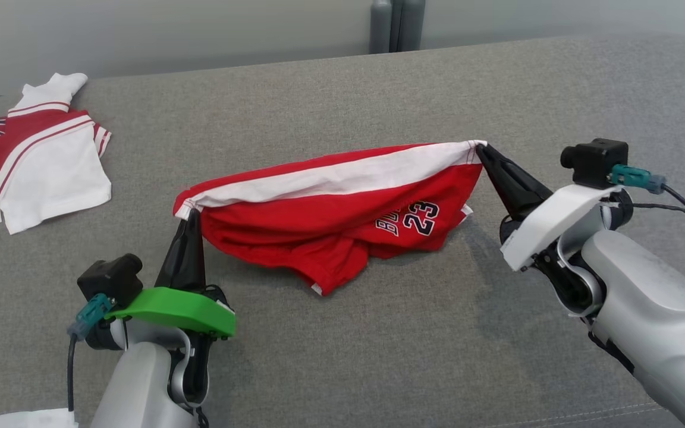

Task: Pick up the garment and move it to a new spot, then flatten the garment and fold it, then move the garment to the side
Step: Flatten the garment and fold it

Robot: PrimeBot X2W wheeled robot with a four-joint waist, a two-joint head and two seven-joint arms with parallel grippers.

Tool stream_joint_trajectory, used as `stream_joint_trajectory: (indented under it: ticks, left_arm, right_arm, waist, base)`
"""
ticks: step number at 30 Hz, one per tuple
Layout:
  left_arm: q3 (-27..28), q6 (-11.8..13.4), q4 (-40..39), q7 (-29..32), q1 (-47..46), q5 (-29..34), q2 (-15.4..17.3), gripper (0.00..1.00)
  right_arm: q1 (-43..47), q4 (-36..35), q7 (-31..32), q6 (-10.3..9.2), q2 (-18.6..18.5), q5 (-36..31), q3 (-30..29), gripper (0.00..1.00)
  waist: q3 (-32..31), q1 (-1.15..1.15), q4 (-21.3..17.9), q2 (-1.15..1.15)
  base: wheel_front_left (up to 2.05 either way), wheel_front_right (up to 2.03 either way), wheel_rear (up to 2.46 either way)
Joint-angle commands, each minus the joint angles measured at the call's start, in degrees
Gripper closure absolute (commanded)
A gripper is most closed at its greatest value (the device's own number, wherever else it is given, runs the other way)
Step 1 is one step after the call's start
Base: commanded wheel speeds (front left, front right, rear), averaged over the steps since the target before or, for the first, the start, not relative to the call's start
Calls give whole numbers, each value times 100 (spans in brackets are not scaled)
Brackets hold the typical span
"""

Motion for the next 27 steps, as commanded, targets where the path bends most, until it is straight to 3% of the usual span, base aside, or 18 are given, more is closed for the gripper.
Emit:
stream_joint_trajectory:
  ticks: [1, 7, 12, 27]
  left_arm:
    - [7, -25, -99, -2, 76, 7, 16, 100]
    - [-67, -31, -696, -2, 332, 92, 17, 100]
    - [-188, 19, -783, -3, 566, 88, 17, 100]
    - [-160, 78, 121, -3, 964, -25, 16, 100]
  right_arm:
    - [131, -133, -49, 1, -104, 20, -52, 100]
    - [761, -1116, -141, 0, -465, -226, -626, 100]
    - [1461, -1581, -128, 1, -346, -442, -921, 100]
    - [2517, -852, -113, 1, 547, -694, -904, 100]
  waist:
    - [-67, 0, -42, 0]
    - [-258, 0, -132, 0]
    - [-345, 0, -161, 0]
    - [-407, 0, -111, 0]
  base:
    - [0, 0, 0]
    - [0, 0, 0]
    - [0, 0, 0]
    - [0, 0, 0]
